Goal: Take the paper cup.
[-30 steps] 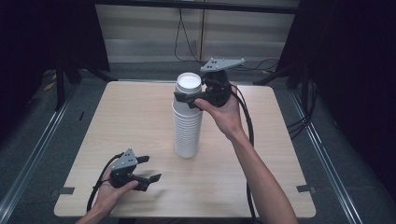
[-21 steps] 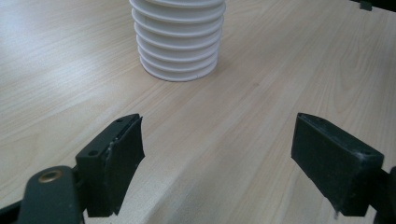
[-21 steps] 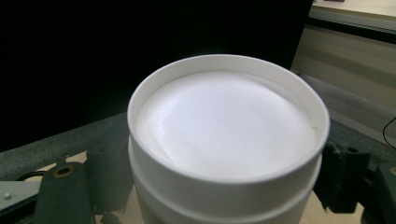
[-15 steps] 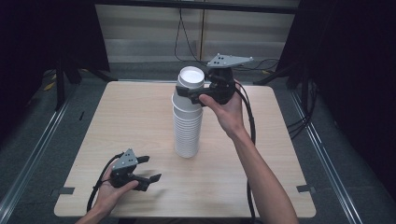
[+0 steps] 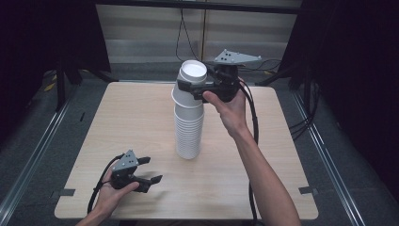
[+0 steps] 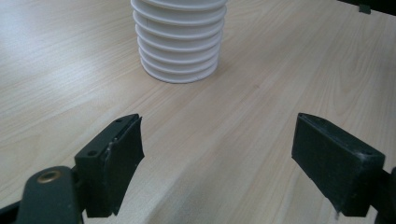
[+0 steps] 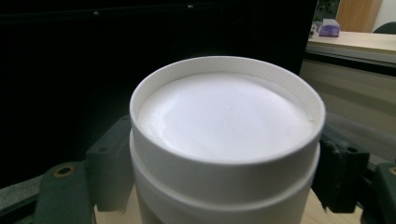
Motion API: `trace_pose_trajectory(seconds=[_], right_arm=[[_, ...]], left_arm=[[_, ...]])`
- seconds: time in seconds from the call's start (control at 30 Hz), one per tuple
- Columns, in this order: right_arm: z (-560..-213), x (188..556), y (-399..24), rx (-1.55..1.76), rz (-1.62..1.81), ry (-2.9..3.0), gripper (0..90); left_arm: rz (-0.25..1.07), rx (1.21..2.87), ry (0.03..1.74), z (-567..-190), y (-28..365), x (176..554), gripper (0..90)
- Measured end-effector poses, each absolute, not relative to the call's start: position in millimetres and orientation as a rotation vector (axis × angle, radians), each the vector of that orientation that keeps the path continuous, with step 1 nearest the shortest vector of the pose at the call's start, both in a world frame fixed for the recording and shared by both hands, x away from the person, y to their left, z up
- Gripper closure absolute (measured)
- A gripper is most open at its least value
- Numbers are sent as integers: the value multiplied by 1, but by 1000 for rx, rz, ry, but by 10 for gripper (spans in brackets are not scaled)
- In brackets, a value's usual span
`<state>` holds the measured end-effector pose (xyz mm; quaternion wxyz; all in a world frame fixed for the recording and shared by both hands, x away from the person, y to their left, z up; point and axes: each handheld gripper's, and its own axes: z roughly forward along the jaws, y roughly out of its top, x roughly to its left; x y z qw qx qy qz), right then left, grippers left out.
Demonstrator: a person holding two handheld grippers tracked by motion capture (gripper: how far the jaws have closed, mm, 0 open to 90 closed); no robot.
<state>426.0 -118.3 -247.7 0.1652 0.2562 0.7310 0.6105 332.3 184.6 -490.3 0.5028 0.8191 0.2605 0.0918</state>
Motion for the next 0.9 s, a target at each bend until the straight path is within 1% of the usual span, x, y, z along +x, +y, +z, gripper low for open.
trace_pose_trajectory(seconds=[0.9], right_arm=[[-240, 418, -128, 701, 1874, 1938, 213]], left_arm=[[220, 1980, 629, -491, 184, 332, 163]])
